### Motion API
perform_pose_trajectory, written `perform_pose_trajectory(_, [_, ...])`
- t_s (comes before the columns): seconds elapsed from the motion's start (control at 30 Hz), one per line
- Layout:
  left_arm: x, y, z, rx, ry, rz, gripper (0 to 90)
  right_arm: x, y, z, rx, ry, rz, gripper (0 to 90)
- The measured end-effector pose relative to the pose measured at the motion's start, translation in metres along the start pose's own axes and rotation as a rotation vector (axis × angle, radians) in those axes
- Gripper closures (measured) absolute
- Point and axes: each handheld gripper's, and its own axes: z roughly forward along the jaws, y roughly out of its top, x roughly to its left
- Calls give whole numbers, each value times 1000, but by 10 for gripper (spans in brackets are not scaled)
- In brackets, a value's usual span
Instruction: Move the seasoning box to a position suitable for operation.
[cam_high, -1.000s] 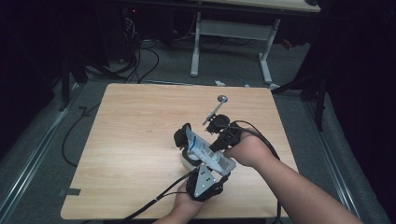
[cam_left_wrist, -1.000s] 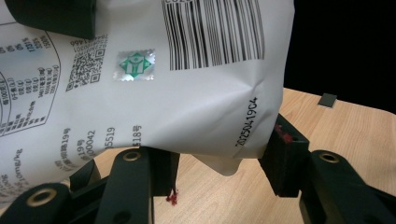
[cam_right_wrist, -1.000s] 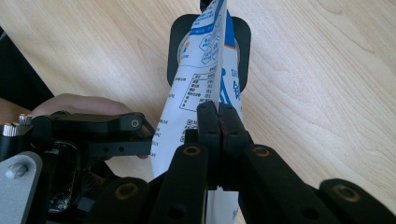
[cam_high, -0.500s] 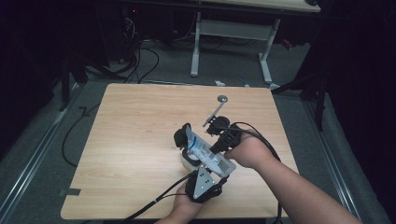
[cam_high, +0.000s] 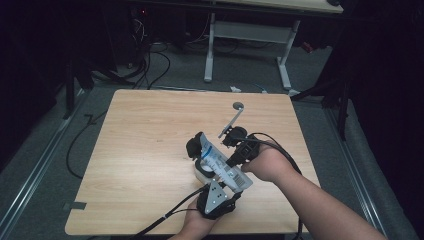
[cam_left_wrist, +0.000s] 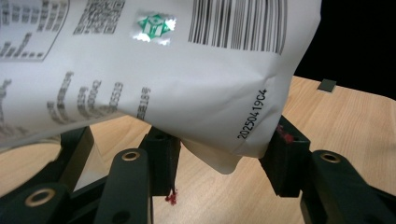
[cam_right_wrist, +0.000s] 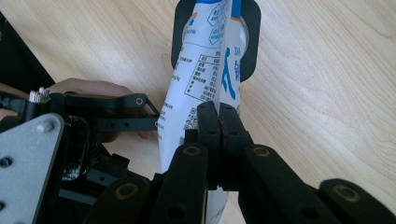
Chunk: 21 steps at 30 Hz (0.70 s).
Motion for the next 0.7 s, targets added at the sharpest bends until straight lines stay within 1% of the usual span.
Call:
perform_pose_trajectory(0.27, [2, -5, -2, 10, 2, -10, 522, -1, -2, 3, 4, 9, 11, 900])
perform_pose_trajectory(0.33, [2, -5, -2, 12, 4, -11, 522, -1, -3, 3, 1, 8, -2, 900])
perform_pose_trajectory(0.4, [2, -6, -3, 14, 4, -13, 522, -1, -3, 3, 0, 8, -5, 900])
perform_pose_trajectory(0.47, [3, -6, -3, 14, 8, -13, 523, -1, -3, 2, 0, 8, -3, 900])
perform_pose_trajectory(0.5, [3, -6, -3, 16, 10, -12, 522, -1, -3, 2, 2, 8, 8, 900])
perform_pose_trajectory(0.7, [4, -7, -3, 16, 12, -11, 522, -1, -4, 1, 2, 10, 4, 900])
